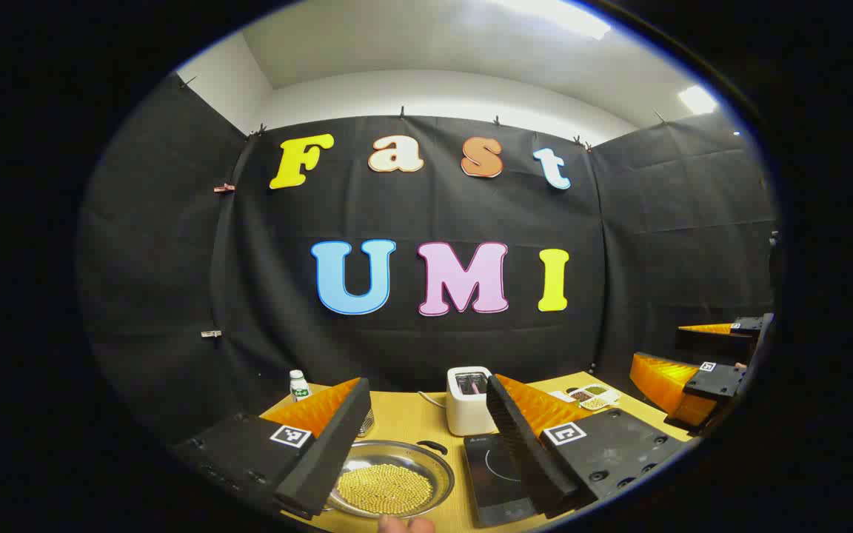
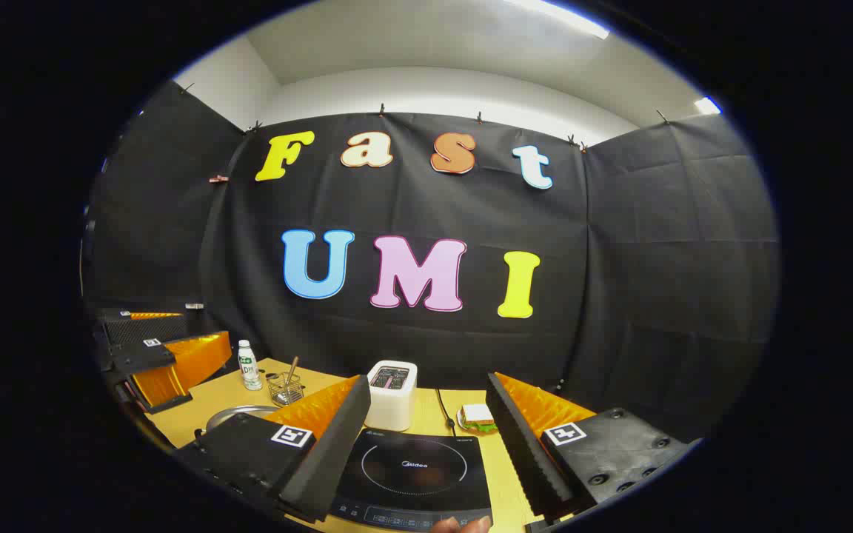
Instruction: First push the handle of the pot to place it horizontally, then grasp the pot with both hands and set it on the induction cooktop.
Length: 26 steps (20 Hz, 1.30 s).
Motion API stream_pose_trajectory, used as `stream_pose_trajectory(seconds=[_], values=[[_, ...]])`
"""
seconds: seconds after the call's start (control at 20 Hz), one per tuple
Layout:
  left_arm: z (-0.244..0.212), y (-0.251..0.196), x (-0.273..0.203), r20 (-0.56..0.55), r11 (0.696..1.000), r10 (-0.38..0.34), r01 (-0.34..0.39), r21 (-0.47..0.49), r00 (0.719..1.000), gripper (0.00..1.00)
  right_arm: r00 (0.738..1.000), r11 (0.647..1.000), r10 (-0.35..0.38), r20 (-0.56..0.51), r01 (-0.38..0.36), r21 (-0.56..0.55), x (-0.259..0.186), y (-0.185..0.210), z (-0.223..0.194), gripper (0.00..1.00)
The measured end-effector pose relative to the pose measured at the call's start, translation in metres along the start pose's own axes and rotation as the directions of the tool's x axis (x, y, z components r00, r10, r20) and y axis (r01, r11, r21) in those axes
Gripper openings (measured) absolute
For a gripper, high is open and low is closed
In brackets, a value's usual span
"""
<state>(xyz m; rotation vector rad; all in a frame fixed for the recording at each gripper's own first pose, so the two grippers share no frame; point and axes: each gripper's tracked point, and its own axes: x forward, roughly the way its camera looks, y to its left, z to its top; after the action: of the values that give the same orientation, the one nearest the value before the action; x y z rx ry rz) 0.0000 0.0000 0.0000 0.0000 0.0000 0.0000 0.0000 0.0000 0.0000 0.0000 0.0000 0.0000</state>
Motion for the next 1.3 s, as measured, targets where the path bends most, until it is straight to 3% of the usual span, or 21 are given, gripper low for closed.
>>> stream_pose_trajectory(seconds=[1.1,1.15,1.3], values=[[-0.0041,-0.0045,0.0041,-0.006,0.999,-0.013,0.013,-0.033,1.000,0.97,1.000,1.000,-0.003,0.027,0.003,-0.022,0.0102,-0.0015,0.0097,0.98],[-0.0050,-0.0053,0.0032,-0.009,0.999,-0.020,0.020,-0.042,1.000,0.92,1.000,1.000,-0.001,0.029,0.001,-0.022,0.0098,-0.0008,0.0098,0.98],[-0.0067,-0.0033,0.0023,-0.022,0.999,-0.032,0.031,-0.044,0.999,0.49,0.999,1.000,-0.003,0.041,0.004,-0.030,0.0105,-0.0008,0.0122,0.98]])
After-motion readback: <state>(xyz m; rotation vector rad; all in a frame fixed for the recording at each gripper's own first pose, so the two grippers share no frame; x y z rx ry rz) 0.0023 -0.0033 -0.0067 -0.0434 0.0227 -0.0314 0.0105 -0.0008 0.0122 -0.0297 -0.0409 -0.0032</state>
